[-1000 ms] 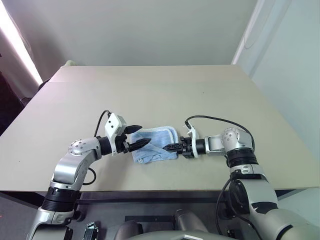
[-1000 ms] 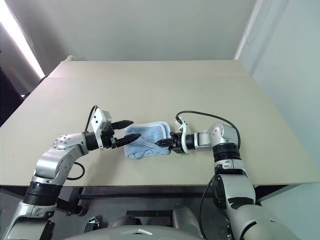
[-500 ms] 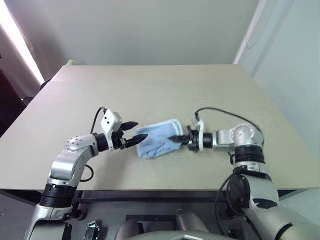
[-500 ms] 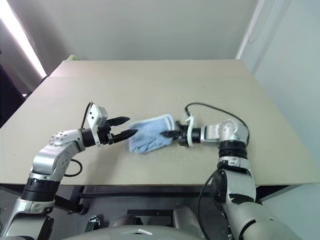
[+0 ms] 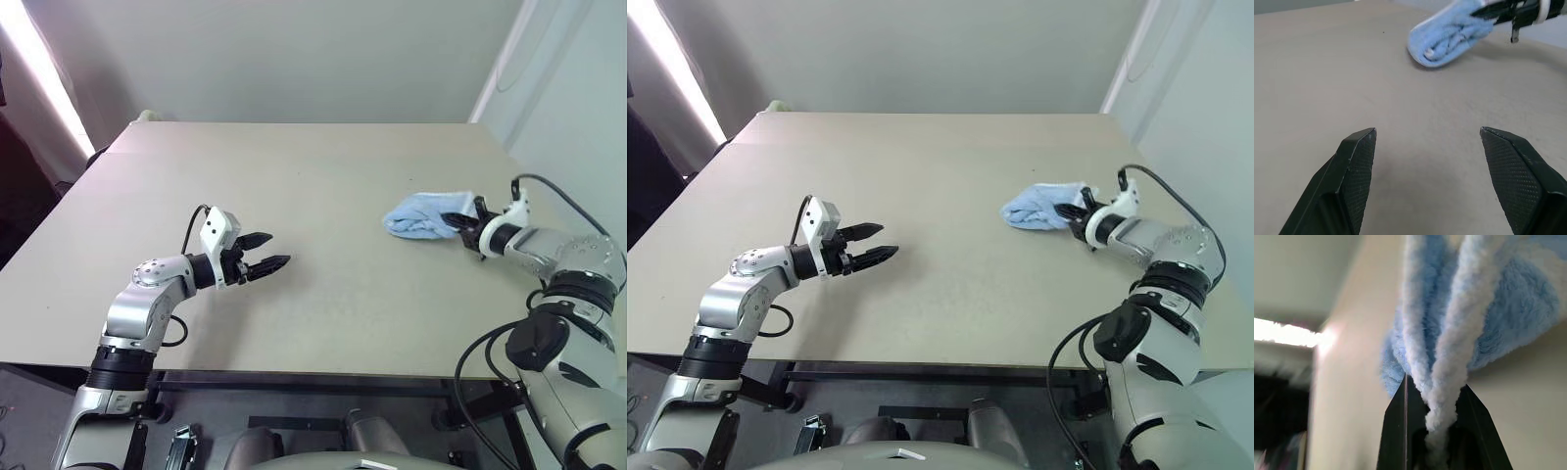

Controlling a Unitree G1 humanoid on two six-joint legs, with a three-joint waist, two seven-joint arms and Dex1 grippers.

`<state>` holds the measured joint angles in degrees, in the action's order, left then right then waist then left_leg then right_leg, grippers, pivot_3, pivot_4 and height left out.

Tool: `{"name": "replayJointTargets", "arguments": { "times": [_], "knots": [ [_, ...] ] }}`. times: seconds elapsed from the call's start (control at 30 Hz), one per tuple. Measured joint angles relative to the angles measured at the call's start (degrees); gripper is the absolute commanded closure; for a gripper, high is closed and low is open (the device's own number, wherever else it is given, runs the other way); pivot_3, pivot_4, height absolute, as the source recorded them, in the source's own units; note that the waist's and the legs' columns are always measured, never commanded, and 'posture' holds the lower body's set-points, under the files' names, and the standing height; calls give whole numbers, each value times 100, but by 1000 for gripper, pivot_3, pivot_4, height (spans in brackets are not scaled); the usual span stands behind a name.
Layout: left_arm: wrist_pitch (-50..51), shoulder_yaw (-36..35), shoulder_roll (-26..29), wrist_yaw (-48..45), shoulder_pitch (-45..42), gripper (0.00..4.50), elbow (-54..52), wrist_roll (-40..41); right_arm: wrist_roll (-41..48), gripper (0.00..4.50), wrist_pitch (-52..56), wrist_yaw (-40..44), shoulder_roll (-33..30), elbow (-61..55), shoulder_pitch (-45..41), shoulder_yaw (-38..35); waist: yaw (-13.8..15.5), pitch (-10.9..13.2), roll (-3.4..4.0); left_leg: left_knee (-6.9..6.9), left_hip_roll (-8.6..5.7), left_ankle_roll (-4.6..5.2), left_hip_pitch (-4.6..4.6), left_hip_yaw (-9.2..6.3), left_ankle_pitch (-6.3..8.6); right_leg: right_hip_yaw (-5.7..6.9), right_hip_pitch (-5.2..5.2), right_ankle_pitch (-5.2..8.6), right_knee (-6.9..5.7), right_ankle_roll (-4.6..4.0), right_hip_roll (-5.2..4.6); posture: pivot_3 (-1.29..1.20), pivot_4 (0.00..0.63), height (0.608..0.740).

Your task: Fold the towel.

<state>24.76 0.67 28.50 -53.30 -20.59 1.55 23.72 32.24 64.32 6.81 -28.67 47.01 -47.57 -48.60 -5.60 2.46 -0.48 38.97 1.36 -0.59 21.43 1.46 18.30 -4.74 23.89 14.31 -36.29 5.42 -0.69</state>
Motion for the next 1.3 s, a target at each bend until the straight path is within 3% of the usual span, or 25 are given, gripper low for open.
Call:
{"name": "replayJointTargets", "arguments": {
  "times": [0.23, 0.27, 0.63, 0.73, 0.87, 1.03, 1.13, 1.3],
  "knots": [
    [80, 14, 103, -164, -9, 920, -3, 65, -169, 4492, -385, -101, -19, 94, 284, 532, -3, 2, 7, 6, 1, 0, -8, -1, 0, -4, -6, 0, -6, 0, 4, 0, 0, 716],
    [143, 13, 138, -190, -9, 920, -15, 85, -168, 3851, -390, -90, -40, 93, 292, 582, 0, 2, 7, 8, 1, 0, -7, -1, 0, -4, -8, 0, -5, 0, 4, 0, 0, 716],
    [509, 22, 518, -432, -108, 920, -417, 300, -56, 84, -209, 288, -292, 71, 247, 1042, 26, 0, 3, 10, 0, 0, -18, -8, 0, 2, -30, -1, 2, 2, 3, 0, 0, 716],
    [498, 73, 527, -501, -94, 920, -430, 284, -205, 12, -66, 725, -544, -353, 457, 1789, 84, 0, 3, 12, -2, 0, -15, -12, 0, 1, -34, 0, 11, 2, 2, 0, 0, 716],
    [484, 79, 574, -523, -72, 920, -429, 218, -760, 12, -59, 1665, -1479, -1487, 1202, 3406, 247, 4, 11, 11, -16, 1, 0, -14, 0, 1, -21, 7, 12, 14, -10, 0, 0, 716],
    [445, 79, 588, -530, -69, 920, -404, 166, -1076, 12, -512, 2253, -2377, -1880, 1175, 3655, 268, 6, 15, 12, -21, 1, -9, 1, 0, -13, -18, 8, 9, 10, -12, 0, 0, 716],
    [392, 80, 566, -524, -67, 920, -384, 145, -1042, 12, -990, 2493, -2361, -2090, 770, 3526, 195, 6, 14, 13, -11, 1, -17, -1, 0, -12, -24, 3, 7, 2, 3, 0, 0, 716],
    [341, 79, 518, -509, -37, 920, -386, 125, -1093, 12, -2284, 2398, -1390, -1709, 217, 3305, 154, 4, 10, 16, -2, 0, -36, -2, -1, -11, -38, -4, 0, -4, 11, 0, 0, 716]
  ]
}}
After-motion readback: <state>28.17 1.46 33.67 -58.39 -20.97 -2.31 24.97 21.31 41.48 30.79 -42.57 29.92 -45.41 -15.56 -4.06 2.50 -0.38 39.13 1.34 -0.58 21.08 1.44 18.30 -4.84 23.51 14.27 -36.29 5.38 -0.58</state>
